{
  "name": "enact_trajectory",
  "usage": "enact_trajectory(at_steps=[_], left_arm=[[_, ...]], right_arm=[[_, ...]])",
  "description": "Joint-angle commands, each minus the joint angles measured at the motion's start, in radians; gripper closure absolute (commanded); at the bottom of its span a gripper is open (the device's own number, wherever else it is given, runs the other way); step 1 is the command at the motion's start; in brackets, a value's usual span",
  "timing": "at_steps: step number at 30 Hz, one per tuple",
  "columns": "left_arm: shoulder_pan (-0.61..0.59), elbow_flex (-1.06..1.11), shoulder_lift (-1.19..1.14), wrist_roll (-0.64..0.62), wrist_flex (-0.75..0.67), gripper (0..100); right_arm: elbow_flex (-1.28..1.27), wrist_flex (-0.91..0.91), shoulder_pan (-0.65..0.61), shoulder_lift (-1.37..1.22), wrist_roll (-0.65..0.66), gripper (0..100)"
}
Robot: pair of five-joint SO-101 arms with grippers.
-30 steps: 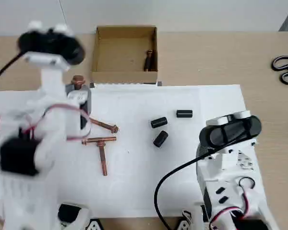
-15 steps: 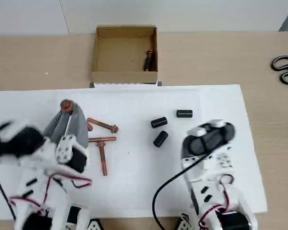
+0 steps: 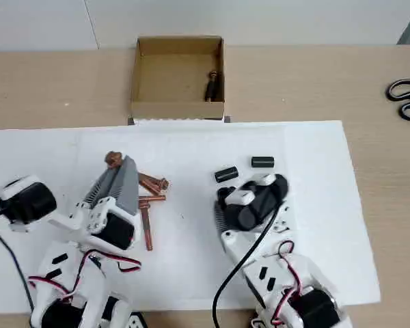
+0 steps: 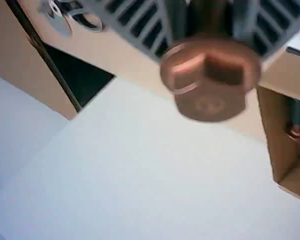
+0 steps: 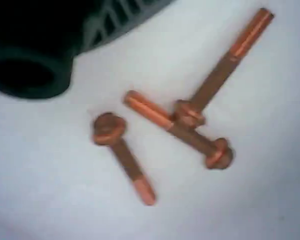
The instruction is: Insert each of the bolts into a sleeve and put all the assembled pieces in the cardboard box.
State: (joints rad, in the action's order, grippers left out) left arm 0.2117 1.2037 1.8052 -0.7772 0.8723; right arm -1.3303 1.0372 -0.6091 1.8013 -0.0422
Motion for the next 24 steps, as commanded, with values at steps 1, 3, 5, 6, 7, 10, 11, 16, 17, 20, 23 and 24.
enact_trajectory(at_steps=[1,3,5,6,7,10,11,16,17,20,23,24], left_arm=[[0.038,0.002,0.012,-0.003,-0.028,100],[0.061,0.016,0.012,-0.002,-0.028,100],[0.089,0.016,0.012,-0.002,-0.025,100],[0.104,0.016,0.012,0.000,-0.025,100],[0.121,0.016,0.012,0.002,-0.028,100],[0.166,0.016,0.012,0.034,-0.028,100],[0.176,0.021,0.012,0.057,-0.028,100],[0.193,0.033,0.012,0.123,-0.028,100],[0.203,0.033,0.012,0.123,-0.028,100],[0.229,0.033,0.012,0.123,-0.028,100],[0.233,0.033,0.012,0.123,-0.028,100],[0.233,0.033,0.012,0.123,-0.026,100]], right_arm=[[-0.002,-0.048,-0.065,0.007,-0.008,99.6],[-0.003,-0.050,-0.096,0.005,-0.008,99.6],[-0.003,-0.050,-0.117,0.002,-0.008,99.6],[-0.003,-0.050,-0.120,0.002,-0.008,99.6],[-0.003,-0.048,-0.122,0.001,-0.008,99.6],[-0.003,-0.044,-0.127,-0.001,-0.008,99.6],[-0.003,-0.042,-0.127,-0.001,-0.006,99.6],[-0.003,-0.038,-0.143,-0.001,0.066,99.6],[-0.003,-0.028,-0.154,-0.001,0.084,99.6],[-0.003,0.005,-0.189,0.005,0.103,99.6],[-0.003,0.013,-0.209,0.005,0.106,99.6],[-0.003,0.012,-0.209,0.005,0.106,99.6]])
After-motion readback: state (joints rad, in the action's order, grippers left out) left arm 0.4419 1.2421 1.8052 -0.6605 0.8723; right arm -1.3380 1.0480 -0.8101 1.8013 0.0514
